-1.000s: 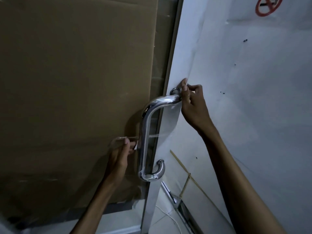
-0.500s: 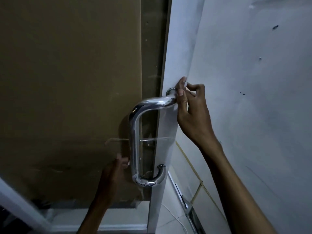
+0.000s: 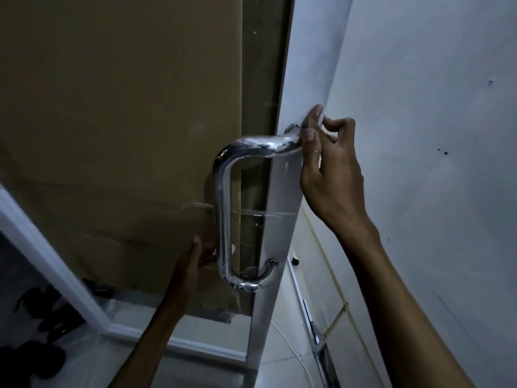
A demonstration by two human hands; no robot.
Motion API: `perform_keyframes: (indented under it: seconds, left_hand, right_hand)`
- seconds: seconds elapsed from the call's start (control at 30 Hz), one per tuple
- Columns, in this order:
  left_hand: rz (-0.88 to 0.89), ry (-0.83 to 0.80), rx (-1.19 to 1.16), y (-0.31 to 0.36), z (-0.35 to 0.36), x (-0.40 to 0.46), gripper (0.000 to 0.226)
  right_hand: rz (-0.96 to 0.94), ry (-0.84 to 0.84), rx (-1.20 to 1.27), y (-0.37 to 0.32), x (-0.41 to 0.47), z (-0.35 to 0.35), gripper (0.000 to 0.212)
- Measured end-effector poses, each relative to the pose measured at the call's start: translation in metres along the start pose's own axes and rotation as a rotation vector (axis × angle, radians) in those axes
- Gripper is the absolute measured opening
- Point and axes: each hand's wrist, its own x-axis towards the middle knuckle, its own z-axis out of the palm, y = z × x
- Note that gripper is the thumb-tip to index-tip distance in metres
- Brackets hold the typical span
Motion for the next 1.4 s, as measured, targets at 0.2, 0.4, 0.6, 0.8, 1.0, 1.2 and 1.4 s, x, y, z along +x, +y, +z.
perform_keyframes:
  seconds: [0.2,0.4,0.6,0.8,1.0,1.2,1.4]
  left_hand:
    - [0.006,0.025,-0.041,-0.008,0.003,0.001,0.070]
    - [-0.084,0.083,-0.058,-0.036,0.002,0.005,0.070]
    - [-0.108,0.138,-0.193,-0.050,0.009,0.000,0.062]
    - [-0.121,0.246,-0.322,-0.054,0.013,0.001,0.057]
    - [-0.145,0.191,-0.259,-0.058,0.014,-0.001,0.055]
    - [-0.197,0.145,-0.287,-0.068,0.012,0.003,0.055]
    - [-0.248,0.120,-0.325,-0.072,0.009,0.011,0.056]
  right_hand:
    - [0.030,-0.042,0.019,0.002,0.001,-0.011,0.052]
    - [-0.002,-0.043,0.015,0.004,-0.001,-0.009,0.045]
    - [-0.003,-0.047,0.033,0.005,-0.001,-0.008,0.046]
    - [0.006,-0.063,0.033,0.008,-0.001,-0.009,0.045]
    - [-0.032,-0.055,0.049,0.011,-0.002,-0.006,0.046]
    - [0.161,0.385,0.402,0.035,-0.055,0.020,0.038]
    - [0.143,-0.460,0.231,0.055,-0.155,0.106,0.022]
